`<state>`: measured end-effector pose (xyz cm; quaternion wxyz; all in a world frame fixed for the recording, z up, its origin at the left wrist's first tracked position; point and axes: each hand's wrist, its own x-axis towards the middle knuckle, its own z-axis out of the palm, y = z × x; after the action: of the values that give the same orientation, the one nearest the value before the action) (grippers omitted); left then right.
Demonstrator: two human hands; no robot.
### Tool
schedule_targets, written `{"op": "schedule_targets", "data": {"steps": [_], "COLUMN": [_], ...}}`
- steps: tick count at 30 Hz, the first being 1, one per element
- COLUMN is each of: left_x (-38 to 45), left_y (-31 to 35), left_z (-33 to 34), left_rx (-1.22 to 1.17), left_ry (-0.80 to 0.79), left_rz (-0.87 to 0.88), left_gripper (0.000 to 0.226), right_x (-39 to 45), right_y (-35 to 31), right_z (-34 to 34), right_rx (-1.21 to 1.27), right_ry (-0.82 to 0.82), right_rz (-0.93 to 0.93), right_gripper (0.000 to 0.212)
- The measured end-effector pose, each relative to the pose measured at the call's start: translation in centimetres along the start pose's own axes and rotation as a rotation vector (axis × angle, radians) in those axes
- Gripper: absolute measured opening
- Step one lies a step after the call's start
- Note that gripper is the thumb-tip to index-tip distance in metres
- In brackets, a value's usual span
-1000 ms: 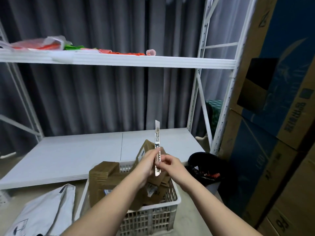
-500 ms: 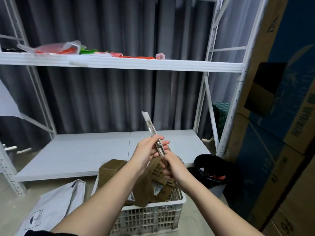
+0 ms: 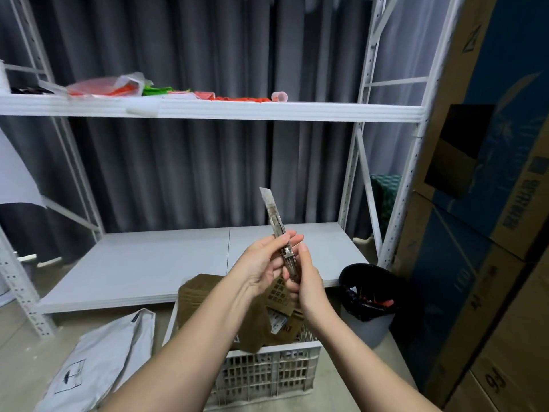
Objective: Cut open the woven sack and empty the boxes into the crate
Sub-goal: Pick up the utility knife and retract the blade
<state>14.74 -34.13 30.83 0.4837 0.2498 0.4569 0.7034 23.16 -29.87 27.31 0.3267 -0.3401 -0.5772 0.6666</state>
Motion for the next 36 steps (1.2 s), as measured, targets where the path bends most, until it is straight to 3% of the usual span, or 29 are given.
{"op": "schedule_targets", "data": {"steps": [7,11,15,17,20,22,26,33,36], "left_x": [-0.5,-0.6,-0.8,-0.8,-0.7,-0.7,-0.8,-1.0,-0.9], "left_y": [-1.1,-1.5,-2.1,-2.2,-1.4,-0.7,-0.6,-1.7,-1.6], "left_z": [0.5,-0.4,-1.2,-1.3,-1.0,-0.9,-1.2,-1.8,-1.5], "left_rx": [-0.056,0.035,0.038,0.003,0.001,0.056,0.131,0.209,0.256], "left_ry": [0.047,0.059,0.067,0.070,0.072,0.102,0.120,0.072,0.071], "left_rz": [0.057,0.021,-0.073,-0.101,-0.032,0.032,0.056,0.065,0.093], "left_gripper": [0.023,0.031,0.021,0.019,0.025,0.025,0.030,0.031,0.026], "right_x": [0.0,-0.2,-0.2,-0.1,-0.4,-0.5,-0.6,-0.7,-1.0], "right_y": [-0.3,-0.5,0.2,0.3,-0.6,-1.0,-0.9,0.3,0.3], "right_z": [-0.3,-0.1,0.2,0.4,0.9,0.8,0.3,0.3,0.3], "right_rx": [0.053,0.131,0.197,0.241,0.289,0.144,-0.142,-0.136,-0.019], "right_ry": [-0.103,-0.221,-0.263,-0.285,-0.327,-0.328,-0.289,-0.210,-0.150], "right_rz": [0.057,0.067,0.097,0.096,0.079,0.019,-0.071,-0.081,-0.053], "right_gripper": [0.071,0.074,0.075,0.069,0.040,0.023,0.026,0.032,0.036]}}
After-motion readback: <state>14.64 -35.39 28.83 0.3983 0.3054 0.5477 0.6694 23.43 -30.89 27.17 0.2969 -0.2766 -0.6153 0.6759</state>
